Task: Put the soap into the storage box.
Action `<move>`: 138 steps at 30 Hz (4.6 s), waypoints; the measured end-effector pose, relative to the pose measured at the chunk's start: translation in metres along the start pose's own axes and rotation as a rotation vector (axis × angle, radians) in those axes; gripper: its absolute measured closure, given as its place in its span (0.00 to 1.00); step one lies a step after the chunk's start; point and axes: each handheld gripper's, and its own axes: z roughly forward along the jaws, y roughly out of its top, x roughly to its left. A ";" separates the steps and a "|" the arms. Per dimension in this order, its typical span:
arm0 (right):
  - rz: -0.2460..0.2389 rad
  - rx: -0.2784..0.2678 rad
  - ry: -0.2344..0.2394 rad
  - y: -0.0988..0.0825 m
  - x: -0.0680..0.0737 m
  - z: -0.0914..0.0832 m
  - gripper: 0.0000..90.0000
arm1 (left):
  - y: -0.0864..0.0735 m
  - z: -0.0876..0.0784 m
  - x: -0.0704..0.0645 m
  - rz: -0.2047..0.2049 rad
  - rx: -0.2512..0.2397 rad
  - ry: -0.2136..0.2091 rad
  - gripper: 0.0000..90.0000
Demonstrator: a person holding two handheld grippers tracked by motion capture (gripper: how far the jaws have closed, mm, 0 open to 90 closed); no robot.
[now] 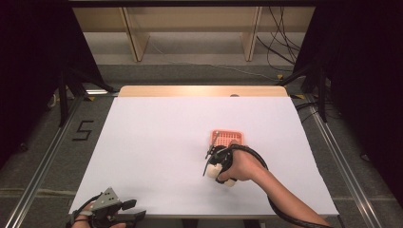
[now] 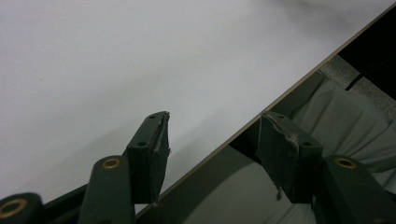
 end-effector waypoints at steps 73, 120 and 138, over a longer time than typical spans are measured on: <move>-0.259 -0.045 -0.170 -0.038 -0.050 -0.028 0.56 | 0.000 0.000 0.000 -0.001 0.000 0.003 0.47; -0.118 -0.250 -0.188 -0.044 -0.077 -0.040 0.56 | 0.000 0.000 0.001 0.002 0.005 0.011 0.47; -0.117 -0.254 -0.192 -0.039 -0.081 -0.039 0.56 | 0.000 -0.001 0.000 0.003 0.003 0.006 0.47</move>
